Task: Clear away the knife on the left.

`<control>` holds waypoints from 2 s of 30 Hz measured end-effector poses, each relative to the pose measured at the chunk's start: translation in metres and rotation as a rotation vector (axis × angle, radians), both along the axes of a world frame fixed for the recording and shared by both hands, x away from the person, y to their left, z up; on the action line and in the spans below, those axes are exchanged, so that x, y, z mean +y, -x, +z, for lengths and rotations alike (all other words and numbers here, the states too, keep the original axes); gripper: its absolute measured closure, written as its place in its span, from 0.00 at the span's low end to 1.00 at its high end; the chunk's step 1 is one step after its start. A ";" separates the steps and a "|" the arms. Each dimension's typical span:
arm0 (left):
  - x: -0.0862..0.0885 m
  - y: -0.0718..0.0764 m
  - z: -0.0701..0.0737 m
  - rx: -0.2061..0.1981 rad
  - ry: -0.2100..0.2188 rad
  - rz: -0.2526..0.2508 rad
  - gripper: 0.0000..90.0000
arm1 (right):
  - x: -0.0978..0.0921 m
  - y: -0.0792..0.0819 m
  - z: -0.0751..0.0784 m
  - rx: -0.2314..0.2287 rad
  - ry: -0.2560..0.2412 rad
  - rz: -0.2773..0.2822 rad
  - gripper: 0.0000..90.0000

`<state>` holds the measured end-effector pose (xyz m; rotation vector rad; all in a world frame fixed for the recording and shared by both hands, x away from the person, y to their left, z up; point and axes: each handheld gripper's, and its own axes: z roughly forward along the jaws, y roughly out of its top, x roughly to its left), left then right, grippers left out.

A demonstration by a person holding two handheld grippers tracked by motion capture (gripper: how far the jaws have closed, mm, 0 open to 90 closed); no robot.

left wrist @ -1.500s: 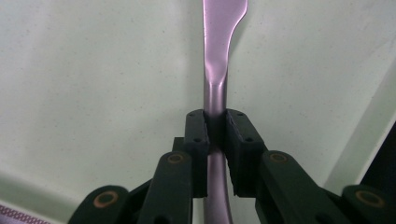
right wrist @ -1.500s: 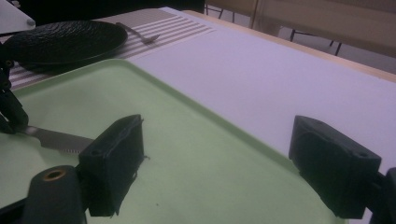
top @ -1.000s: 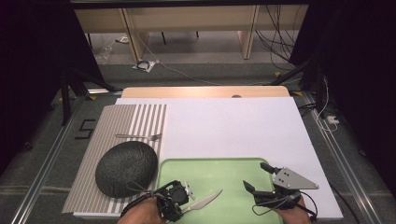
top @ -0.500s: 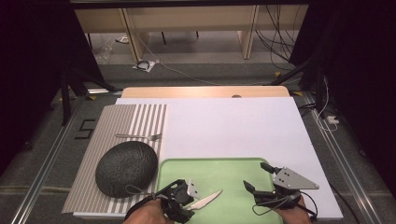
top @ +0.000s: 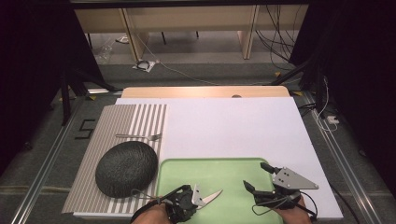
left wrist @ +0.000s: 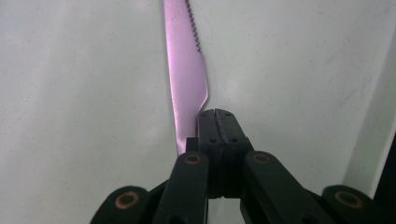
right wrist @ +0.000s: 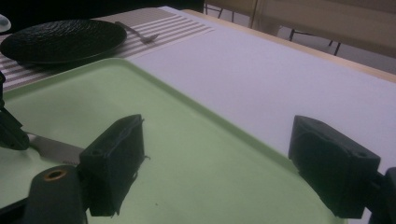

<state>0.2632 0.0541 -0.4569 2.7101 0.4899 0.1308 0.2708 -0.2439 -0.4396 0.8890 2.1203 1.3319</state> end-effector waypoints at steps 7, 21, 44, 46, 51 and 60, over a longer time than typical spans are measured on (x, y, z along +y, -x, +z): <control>0.000 -0.002 -0.003 -0.024 0.014 0.006 0.99 | 0.000 0.000 0.000 0.000 -0.001 0.000 0.21; 0.010 -0.010 -0.007 -0.077 -0.017 0.048 0.99 | 0.001 0.000 0.000 0.003 0.006 0.000 0.22; 0.034 -0.023 -0.007 -0.106 -0.053 0.136 0.99 | 0.001 0.000 0.000 0.002 0.007 0.002 0.22; 0.035 -0.024 -0.007 -0.106 -0.053 0.140 0.99 | 0.001 0.000 0.000 -0.001 0.007 -0.001 0.22; 0.039 -0.026 -0.007 -0.113 -0.067 0.159 0.99 | 0.000 0.000 0.000 -0.002 0.004 -0.004 0.22; 0.045 -0.029 -0.007 -0.118 -0.057 0.173 0.99 | 0.000 0.000 0.000 -0.002 0.004 -0.005 0.22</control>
